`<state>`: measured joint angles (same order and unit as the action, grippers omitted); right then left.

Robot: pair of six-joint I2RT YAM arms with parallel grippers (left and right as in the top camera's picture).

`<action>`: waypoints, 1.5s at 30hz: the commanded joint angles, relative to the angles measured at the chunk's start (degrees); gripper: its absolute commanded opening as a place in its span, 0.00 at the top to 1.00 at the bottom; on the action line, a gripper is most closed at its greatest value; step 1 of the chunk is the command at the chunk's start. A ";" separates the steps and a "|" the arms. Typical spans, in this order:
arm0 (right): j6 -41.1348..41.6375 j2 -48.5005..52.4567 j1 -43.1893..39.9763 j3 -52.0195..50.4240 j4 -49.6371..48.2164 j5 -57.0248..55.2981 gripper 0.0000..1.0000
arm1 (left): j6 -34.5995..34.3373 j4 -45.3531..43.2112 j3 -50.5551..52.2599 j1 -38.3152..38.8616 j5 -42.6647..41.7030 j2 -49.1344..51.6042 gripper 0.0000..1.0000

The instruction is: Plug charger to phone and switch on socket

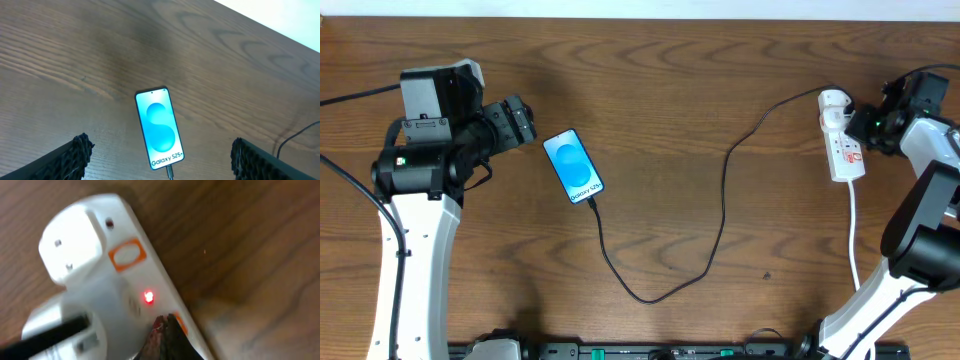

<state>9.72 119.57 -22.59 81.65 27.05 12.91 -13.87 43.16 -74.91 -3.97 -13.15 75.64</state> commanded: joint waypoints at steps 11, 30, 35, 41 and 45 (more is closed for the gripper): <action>1.40 3.78 6.25 -4.46 3.43 14.25 0.99 | 0.31 0.13 -0.28 -0.13 0.79 -0.39 0.09; -14.84 -27.19 -6.10 11.52 31.21 13.11 0.86 | 0.31 0.13 -0.28 -0.13 0.79 -0.39 0.10; -20.06 -39.21 -4.15 11.52 38.38 15.74 0.28 | 0.31 0.11 -0.28 -0.13 0.79 -0.39 0.09; -20.06 -51.41 -3.56 11.52 45.03 15.74 0.01 | 0.31 0.13 -0.28 -0.13 0.76 -0.39 0.09; -20.06 -57.00 -3.56 11.52 45.27 15.72 0.01 | 0.31 0.13 -0.28 -0.13 0.76 -0.39 0.09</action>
<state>-9.17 65.67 -26.48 93.17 72.14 27.73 -13.85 43.18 -74.91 -3.97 -13.13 75.64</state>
